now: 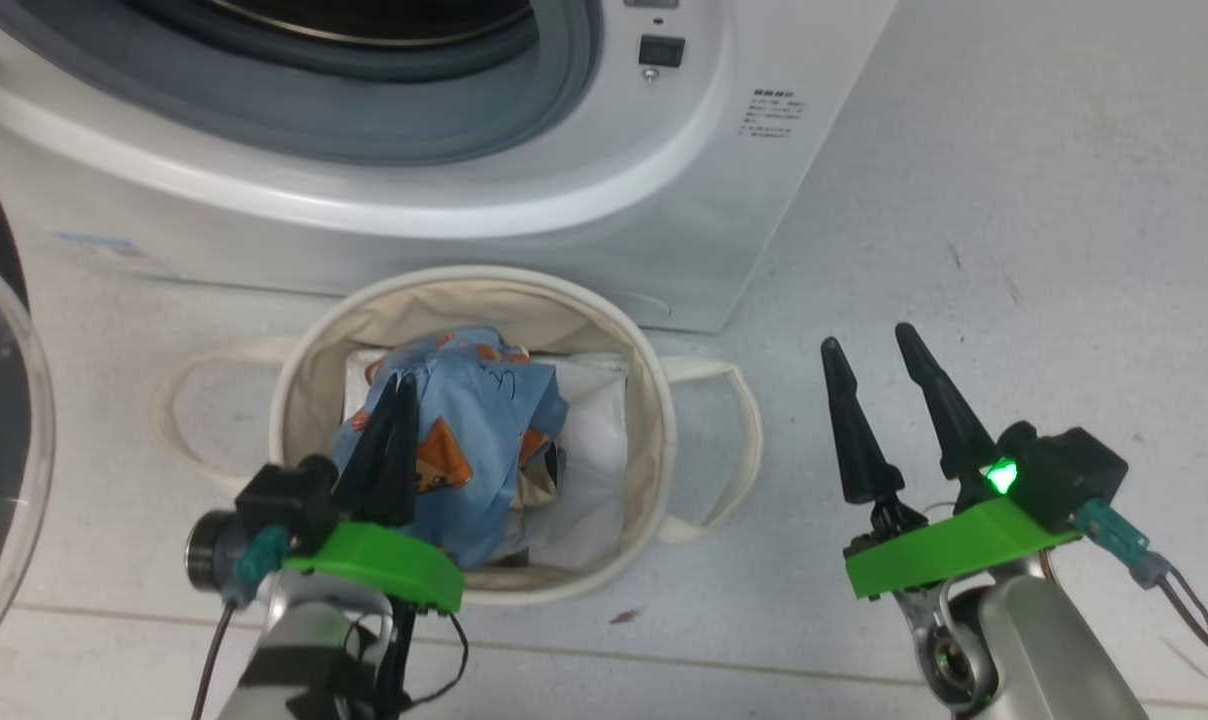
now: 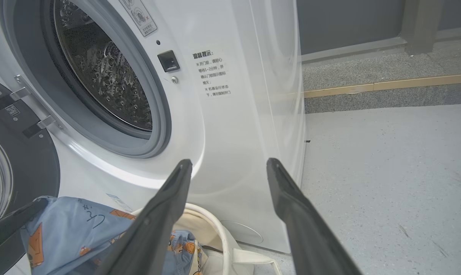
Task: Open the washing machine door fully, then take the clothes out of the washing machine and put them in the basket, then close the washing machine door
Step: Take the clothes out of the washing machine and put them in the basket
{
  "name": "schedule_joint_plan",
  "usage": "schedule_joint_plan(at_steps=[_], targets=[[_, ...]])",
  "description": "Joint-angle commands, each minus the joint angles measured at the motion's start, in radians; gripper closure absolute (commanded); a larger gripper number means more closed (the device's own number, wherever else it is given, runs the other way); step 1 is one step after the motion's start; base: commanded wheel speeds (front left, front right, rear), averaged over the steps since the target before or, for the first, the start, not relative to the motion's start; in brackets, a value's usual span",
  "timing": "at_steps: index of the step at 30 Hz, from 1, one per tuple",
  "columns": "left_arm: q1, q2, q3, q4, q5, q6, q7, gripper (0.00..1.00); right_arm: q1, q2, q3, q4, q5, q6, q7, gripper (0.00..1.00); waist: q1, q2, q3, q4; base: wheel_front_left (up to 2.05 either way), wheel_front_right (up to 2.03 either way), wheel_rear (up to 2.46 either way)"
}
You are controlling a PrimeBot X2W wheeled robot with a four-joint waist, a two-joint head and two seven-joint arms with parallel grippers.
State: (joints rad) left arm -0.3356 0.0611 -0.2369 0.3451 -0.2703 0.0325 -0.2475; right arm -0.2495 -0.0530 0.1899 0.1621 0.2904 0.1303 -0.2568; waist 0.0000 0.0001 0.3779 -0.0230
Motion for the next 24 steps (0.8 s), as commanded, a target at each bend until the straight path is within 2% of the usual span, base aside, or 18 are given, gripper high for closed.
schedule_joint_plan(at_steps=[1,11,21,24], targets=[[-0.051,0.003,0.025,0.025,-0.004,-0.009,-0.011,1.00,-0.022,0.003,0.022,-0.039,-0.009,0.000,-0.005,0.00,0.0000,-0.0001,0.031,-0.003,0.00,0.00,0.00],[-0.202,-0.004,0.043,0.244,0.037,-0.027,-0.014,1.00,-0.064,0.003,0.021,-0.049,0.006,0.000,-0.005,0.00,0.0000,-0.0001,0.124,-0.042,0.00,0.00,0.00],[-0.292,-0.008,0.067,0.417,0.076,-0.022,-0.014,1.00,-0.101,0.003,0.019,-0.047,0.024,0.000,-0.005,0.00,0.0000,-0.0001,0.162,-0.066,0.00,0.00,0.00],[-0.308,-0.008,0.072,0.449,0.096,-0.008,-0.014,0.98,-0.107,0.003,0.021,-0.048,0.026,0.000,-0.005,0.00,0.0000,-0.0001,0.168,-0.071,0.00,0.00,0.00]])
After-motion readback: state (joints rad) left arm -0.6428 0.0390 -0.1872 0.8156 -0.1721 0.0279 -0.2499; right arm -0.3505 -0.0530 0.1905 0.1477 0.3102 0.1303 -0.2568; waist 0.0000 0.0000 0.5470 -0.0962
